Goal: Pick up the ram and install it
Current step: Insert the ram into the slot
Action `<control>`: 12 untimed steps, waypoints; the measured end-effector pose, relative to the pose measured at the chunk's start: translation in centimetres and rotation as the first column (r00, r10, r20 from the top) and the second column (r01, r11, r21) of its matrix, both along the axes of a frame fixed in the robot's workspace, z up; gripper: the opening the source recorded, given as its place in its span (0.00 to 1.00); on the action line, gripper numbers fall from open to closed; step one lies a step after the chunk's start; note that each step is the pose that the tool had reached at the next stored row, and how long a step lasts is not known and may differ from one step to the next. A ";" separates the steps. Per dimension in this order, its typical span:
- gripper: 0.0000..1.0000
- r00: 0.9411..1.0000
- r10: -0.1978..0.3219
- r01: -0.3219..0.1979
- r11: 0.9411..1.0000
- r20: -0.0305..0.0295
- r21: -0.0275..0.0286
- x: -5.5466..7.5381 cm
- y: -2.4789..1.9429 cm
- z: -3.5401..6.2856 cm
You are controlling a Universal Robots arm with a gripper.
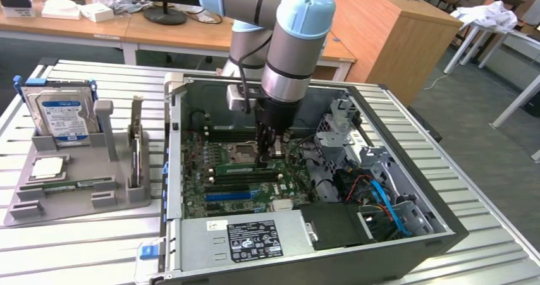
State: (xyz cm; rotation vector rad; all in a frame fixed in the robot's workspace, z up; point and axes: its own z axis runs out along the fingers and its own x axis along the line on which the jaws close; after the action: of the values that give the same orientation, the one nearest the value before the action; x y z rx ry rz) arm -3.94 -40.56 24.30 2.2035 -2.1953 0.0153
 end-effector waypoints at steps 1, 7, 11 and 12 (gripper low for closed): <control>0.12 1.000 0.000 0.000 1.000 0.000 0.000 0.1 0.00 -0.01; 0.12 1.000 0.000 0.000 1.000 0.000 0.001 0.2 -0.12 -0.06; 0.12 1.000 0.000 0.000 1.000 0.000 0.000 0.2 -0.22 -0.12; 0.12 1.000 0.000 0.000 1.000 0.000 0.000 0.2 -0.22 -0.16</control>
State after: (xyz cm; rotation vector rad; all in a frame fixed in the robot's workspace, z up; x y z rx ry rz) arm -3.75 -40.78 24.14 2.2039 -2.1956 0.0153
